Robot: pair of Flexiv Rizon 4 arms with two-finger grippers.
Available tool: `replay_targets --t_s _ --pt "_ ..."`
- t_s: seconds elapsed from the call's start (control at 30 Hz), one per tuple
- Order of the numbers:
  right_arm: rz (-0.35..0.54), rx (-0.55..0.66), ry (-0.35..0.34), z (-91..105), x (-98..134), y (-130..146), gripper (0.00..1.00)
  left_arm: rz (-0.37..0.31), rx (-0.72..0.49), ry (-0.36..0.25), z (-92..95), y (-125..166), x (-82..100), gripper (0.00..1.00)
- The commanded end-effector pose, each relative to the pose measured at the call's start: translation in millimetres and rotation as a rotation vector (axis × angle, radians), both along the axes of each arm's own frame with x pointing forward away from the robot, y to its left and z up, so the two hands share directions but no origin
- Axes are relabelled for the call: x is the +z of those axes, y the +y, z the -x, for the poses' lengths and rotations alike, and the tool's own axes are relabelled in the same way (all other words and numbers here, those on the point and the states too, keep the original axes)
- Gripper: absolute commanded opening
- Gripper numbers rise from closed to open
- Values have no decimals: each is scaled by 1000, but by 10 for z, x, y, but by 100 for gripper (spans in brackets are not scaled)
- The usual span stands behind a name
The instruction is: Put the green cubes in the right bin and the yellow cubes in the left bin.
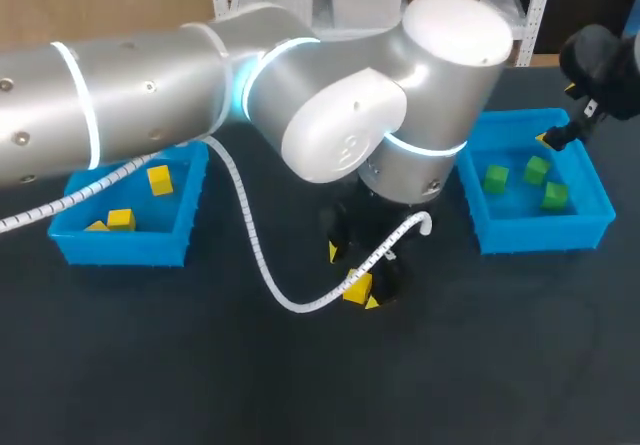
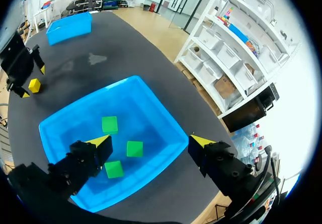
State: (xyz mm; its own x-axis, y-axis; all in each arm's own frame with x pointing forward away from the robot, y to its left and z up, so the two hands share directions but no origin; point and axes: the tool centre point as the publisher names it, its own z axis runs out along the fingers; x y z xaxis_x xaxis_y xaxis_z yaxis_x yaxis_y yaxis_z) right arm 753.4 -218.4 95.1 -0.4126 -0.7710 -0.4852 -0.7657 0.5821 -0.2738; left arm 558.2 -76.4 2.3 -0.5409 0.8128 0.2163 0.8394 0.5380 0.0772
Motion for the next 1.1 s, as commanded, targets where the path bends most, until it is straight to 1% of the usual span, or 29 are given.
replay_targets --t_s 0.03,0.23,0.33,0.47,0.6,0.7,0.83,0.97,1.1 --pt "0 -1 -2 7 0 1 100 -3 16 23 -96 -43 -44 0" --pt "0 -1 -2 7 0 1 100 11 24 29 -105 -41 -22 0" --pt "0 -1 -2 7 0 1 100 27 22 22 -136 -25 50 0" --pt "0 -1 -2 7 0 1 100 61 55 -25 -294 51 225 0" --pt "0 -1 -2 7 0 1 100 97 135 -97 -521 237 478 0" --pt "0 -1 -2 7 0 1 100 130 234 -159 -707 479 679 0" --pt "0 -1 -2 7 0 1 100 156 393 -235 -911 955 925 0" --pt "0 -1 -2 7 0 1 100 164 543 -284 -1003 1468 1063 0" --pt "0 -1 -2 7 0 1 100 167 692 -310 -1034 1981 1131 0"
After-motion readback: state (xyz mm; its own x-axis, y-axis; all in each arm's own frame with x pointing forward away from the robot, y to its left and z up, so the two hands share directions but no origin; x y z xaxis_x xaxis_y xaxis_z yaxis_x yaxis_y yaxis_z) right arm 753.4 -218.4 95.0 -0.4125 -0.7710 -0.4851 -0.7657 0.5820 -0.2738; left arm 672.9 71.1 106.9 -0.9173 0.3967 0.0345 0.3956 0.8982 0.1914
